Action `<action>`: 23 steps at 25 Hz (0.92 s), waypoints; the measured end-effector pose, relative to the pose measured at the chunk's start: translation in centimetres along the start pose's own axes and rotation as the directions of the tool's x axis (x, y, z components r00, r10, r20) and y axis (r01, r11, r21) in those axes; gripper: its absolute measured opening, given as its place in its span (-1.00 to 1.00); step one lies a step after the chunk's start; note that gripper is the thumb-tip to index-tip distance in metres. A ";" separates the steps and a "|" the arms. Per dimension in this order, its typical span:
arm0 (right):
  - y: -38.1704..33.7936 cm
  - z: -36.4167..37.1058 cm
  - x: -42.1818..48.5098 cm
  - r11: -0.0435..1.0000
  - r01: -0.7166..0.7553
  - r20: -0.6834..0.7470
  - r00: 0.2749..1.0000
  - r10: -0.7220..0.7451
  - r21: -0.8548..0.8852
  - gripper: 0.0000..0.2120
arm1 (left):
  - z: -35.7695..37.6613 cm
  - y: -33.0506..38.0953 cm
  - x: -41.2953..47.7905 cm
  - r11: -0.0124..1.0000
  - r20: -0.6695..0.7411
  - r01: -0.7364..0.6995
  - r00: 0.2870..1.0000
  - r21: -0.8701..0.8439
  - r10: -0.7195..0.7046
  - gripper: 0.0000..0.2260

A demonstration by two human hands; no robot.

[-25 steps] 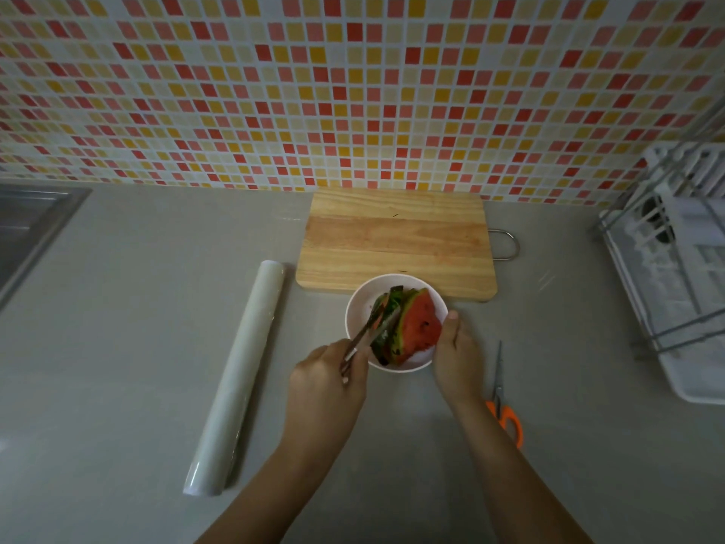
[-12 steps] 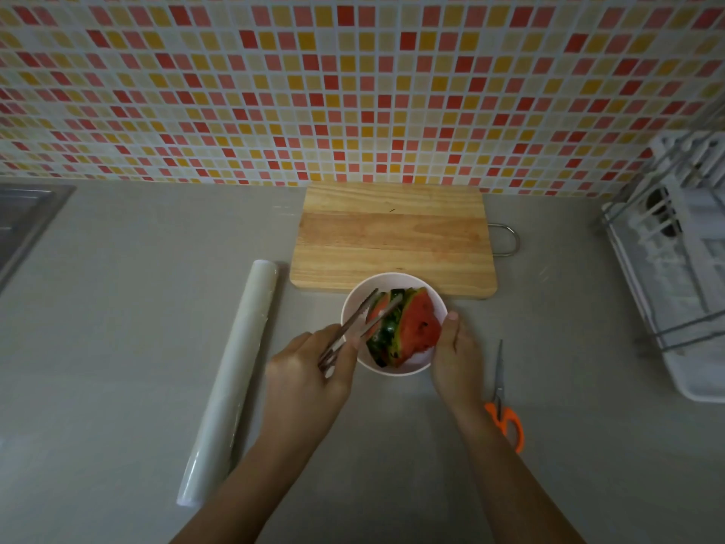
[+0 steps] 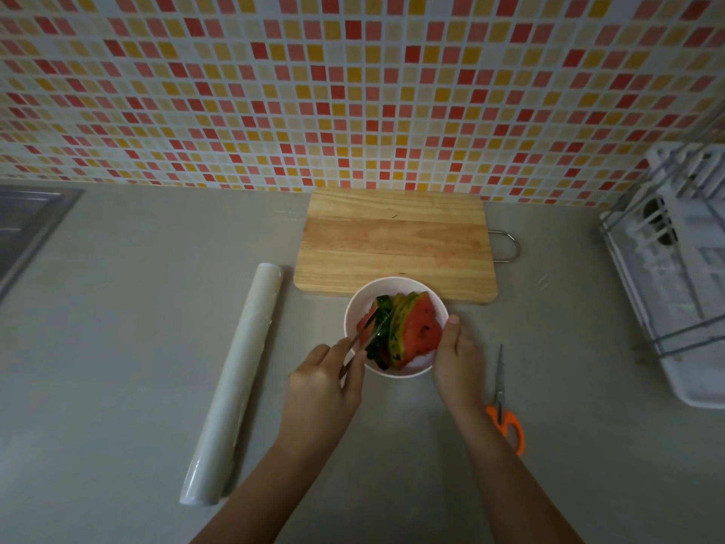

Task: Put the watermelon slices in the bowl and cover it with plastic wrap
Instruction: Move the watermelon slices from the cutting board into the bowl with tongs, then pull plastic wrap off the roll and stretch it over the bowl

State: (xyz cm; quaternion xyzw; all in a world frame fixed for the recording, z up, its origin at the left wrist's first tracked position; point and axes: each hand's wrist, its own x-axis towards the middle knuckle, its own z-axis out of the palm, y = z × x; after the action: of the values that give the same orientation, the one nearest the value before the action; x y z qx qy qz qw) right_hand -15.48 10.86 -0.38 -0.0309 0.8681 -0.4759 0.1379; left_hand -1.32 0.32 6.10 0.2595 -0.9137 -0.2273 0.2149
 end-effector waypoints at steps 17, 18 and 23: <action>0.8 0.3 0.6 0.999 -0.021 0.020 1.000 0.021 -0.028 -0.58 | 8.0 -6.4 17.3 0.932 -0.021 0.345 0.938 0.107 -0.345 -0.69; 0.8 0.3 0.6 0.999 -0.020 0.018 1.000 0.021 -0.032 -0.58 | 8.4 -6.7 17.5 0.933 -0.027 0.347 0.938 0.100 -0.346 -0.69; 0.5 0.1 0.5 0.999 0.005 0.013 1.000 -0.004 -0.048 -0.64 | 9.2 -7.0 17.5 0.923 0.018 0.357 0.932 0.145 -0.363 -0.66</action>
State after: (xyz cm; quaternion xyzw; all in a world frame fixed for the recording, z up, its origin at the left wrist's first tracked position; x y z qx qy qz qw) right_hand -15.85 10.94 -0.98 -0.0392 0.8782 -0.4551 0.1418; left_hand -16.90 -12.16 -0.19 0.4321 -0.8686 -0.2044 0.1304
